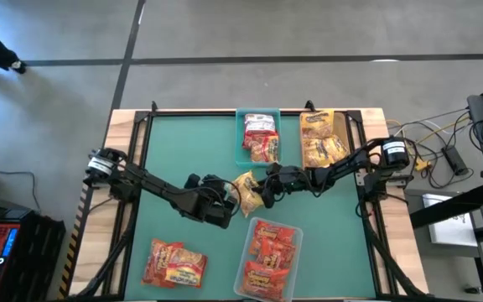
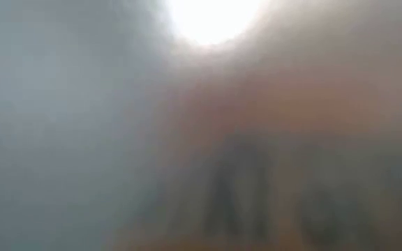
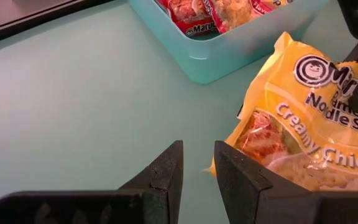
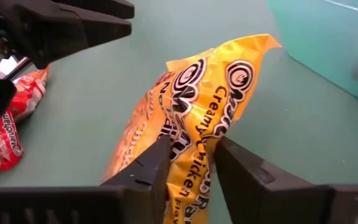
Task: Sort Maruchan noodles
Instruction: Put the yellow noodle pack into the transparent orange bin
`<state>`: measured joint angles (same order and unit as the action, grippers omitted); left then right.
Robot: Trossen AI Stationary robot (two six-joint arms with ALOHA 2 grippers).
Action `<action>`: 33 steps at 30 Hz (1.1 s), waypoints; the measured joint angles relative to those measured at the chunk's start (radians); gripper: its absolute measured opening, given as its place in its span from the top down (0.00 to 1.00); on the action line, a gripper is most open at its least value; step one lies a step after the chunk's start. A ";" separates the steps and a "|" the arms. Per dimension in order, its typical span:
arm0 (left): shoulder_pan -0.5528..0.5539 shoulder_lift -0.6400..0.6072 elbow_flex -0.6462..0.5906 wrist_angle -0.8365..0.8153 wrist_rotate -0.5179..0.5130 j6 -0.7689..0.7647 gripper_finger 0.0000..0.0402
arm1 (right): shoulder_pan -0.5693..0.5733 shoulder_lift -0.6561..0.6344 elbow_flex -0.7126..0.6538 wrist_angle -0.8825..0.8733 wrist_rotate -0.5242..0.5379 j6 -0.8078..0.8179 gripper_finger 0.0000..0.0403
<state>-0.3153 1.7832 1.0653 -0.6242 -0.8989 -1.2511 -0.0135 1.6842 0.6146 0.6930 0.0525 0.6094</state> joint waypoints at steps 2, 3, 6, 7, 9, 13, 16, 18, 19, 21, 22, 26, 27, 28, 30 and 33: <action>0.000 -0.002 0.000 0.000 -0.001 0.000 0.81 | 0.000 0.000 0.001 0.000 0.000 0.000 0.79; 0.000 -0.003 0.000 0.000 -0.001 0.000 0.81 | 0.000 0.000 0.001 0.000 0.000 -0.003 0.81; 0.000 -0.003 0.000 0.000 -0.001 0.000 0.81 | 0.000 0.000 0.001 0.001 0.000 -0.008 0.86; 0.000 -0.003 0.000 0.000 -0.001 0.000 0.81 | 0.000 0.000 0.001 0.001 0.000 -0.009 0.88; 0.000 -0.003 0.000 0.000 -0.002 0.000 0.81 | 0.000 0.000 0.001 0.000 0.000 -0.009 0.90; 0.000 -0.003 0.000 0.000 -0.002 0.001 0.81 | 0.000 0.000 0.001 0.000 0.000 -0.014 0.93; 0.000 -0.003 0.000 0.000 -0.003 0.002 0.81 | 0.000 0.000 0.001 0.000 0.000 -0.023 0.96; 0.000 -0.003 0.000 0.000 -0.004 0.003 0.81 | -0.001 -0.001 0.001 0.001 0.000 -0.029 0.97; 0.000 -0.003 0.000 0.000 -0.004 0.003 0.81 | -0.004 -0.005 0.001 0.000 -0.001 -0.032 0.98; 0.000 -0.003 0.000 -0.001 -0.004 0.003 0.81 | -0.011 -0.011 0.001 0.004 -0.002 -0.034 0.98; 0.000 -0.003 0.000 -0.001 -0.004 0.003 0.81 | -0.016 -0.014 0.001 0.004 -0.005 -0.034 0.98; 0.000 -0.003 0.000 -0.002 -0.004 0.008 0.81 | -0.037 -0.014 0.001 0.032 -0.029 -0.026 0.98; 0.000 -0.003 0.000 -0.003 -0.004 0.008 0.81 | -0.040 -0.014 0.001 0.044 -0.045 -0.024 0.98; 0.000 -0.003 0.000 -0.003 -0.004 0.008 0.81 | -0.043 -0.014 0.001 0.051 -0.056 -0.022 0.98; 0.000 -0.003 0.000 -0.003 -0.004 0.008 0.81 | -0.046 -0.014 0.001 0.052 -0.058 -0.022 0.98; 0.000 -0.004 0.000 -0.003 -0.003 0.008 0.81 | -0.046 -0.014 0.001 0.053 -0.060 -0.022 0.98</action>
<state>-0.3153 1.7794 1.0653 -0.6277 -0.9022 -1.2434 -0.0597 1.6699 0.6151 0.7456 -0.0078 0.5877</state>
